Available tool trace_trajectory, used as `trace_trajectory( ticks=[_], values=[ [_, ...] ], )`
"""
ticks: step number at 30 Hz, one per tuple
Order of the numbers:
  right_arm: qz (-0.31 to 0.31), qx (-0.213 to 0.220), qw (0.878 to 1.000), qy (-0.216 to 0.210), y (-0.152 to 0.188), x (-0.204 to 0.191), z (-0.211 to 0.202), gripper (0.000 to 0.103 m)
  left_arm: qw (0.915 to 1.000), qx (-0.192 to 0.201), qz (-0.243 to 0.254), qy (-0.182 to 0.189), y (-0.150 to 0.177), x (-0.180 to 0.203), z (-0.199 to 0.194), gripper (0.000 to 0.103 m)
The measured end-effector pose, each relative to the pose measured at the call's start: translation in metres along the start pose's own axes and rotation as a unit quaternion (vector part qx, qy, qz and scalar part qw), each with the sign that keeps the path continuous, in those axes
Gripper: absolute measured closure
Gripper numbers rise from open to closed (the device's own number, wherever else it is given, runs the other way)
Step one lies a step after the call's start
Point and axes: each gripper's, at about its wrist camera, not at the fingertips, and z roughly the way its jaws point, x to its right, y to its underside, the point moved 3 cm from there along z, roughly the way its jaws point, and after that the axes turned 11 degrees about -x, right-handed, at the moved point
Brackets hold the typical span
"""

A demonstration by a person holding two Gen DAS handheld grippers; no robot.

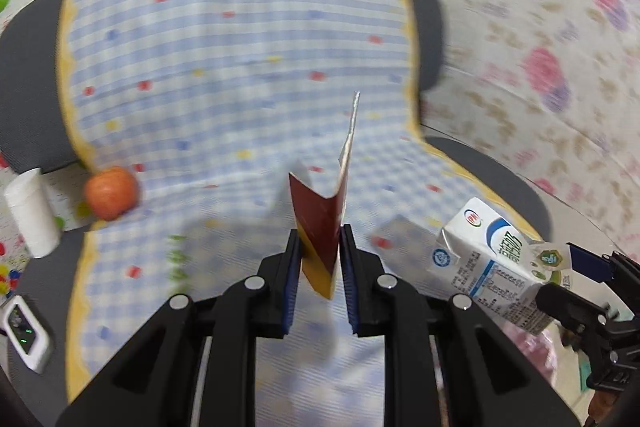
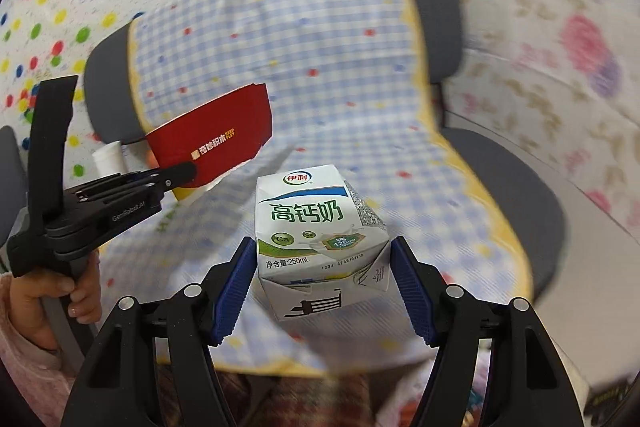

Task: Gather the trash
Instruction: 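Carry the red box and milk carton over the pink bin and open both grippers, then move both open grippers back over the chair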

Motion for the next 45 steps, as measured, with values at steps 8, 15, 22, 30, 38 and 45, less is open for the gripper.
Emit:
trace_trajectory(
  ticks=[8, 15, 22, 30, 38, 45],
  values=[
    [0.069, 0.017, 0.993, 0.093, 0.060, 0.065, -0.051, 0.035, 0.9929, -0.019, 0.083, 0.083, 0.033, 0.098, 0.004, 0.085],
    [0.117, 0.026, 0.978, 0.171, 0.103, 0.108, -0.094, 0.035, 0.9771, -0.029, 0.156, 0.142, 0.058, 0.173, 0.000, 0.085],
    [0.145, 0.033, 0.964, 0.219, 0.127, 0.135, -0.122, 0.034, 0.9615, -0.055, 0.204, 0.176, 0.087, 0.217, 0.004, 0.085],
    [0.175, -0.007, 0.962, 0.209, 0.141, 0.155, -0.098, 0.031, 0.9488, -0.102, 0.216, 0.207, 0.102, 0.238, 0.021, 0.068],
    [0.199, 0.012, 0.960, 0.197, 0.138, 0.160, -0.106, 0.023, 0.9582, -0.100, 0.185, 0.193, 0.091, 0.217, 0.024, 0.056],
    [0.161, 0.023, 0.970, 0.180, 0.112, 0.132, -0.101, 0.015, 0.9752, -0.068, 0.152, 0.146, 0.073, 0.176, 0.014, 0.047]
  ],
)
